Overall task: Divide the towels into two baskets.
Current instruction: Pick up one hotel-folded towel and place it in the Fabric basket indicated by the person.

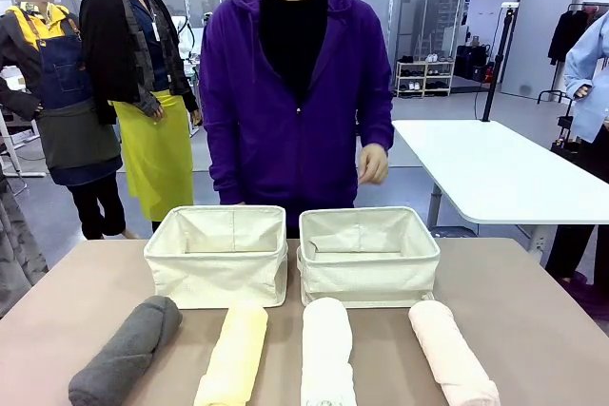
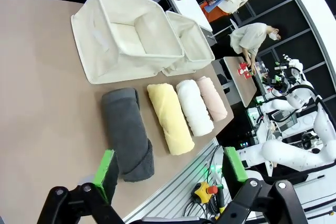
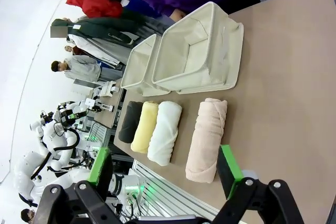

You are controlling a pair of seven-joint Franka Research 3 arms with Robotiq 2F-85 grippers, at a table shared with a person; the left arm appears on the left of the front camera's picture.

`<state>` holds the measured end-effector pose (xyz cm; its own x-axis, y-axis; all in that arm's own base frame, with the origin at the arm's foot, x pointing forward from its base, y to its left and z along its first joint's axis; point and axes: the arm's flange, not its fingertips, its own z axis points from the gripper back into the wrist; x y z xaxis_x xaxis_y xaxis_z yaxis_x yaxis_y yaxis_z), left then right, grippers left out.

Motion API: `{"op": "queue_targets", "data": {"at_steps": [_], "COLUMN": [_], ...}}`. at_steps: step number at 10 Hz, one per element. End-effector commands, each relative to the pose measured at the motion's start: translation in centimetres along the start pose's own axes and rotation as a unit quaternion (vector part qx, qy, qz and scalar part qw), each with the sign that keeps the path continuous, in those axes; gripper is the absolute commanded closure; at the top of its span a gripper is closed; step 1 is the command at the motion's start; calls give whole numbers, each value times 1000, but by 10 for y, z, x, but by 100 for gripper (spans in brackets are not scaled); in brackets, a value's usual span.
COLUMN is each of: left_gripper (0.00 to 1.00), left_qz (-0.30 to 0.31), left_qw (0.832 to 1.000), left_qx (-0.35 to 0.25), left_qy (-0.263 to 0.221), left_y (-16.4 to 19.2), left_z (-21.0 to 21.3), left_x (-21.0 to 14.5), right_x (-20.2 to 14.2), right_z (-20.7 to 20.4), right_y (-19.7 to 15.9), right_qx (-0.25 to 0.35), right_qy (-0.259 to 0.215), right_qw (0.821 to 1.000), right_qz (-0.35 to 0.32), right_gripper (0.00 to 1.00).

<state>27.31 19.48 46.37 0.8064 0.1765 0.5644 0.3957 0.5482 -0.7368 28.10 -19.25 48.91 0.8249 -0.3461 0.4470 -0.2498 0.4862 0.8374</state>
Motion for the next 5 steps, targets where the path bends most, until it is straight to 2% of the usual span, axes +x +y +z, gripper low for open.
{"op": "queue_targets", "data": {"at_steps": [1, 5], "left_gripper": [0, 0], "left_qz": [-9, -9], "left_qw": [1000, 1000], "left_qx": [-11, -11], "left_qy": [-5, -5], "left_y": [1, 1], "left_z": [2, 2], "left_x": [0, 0], "right_x": [0, 0], "right_z": [1, 1], "right_y": [0, 0], "right_qx": [8, 8], "right_qy": [-5, -5], "right_qw": [1000, 1000], "right_qz": [11, 11], "right_gripper": [0, 0]}}
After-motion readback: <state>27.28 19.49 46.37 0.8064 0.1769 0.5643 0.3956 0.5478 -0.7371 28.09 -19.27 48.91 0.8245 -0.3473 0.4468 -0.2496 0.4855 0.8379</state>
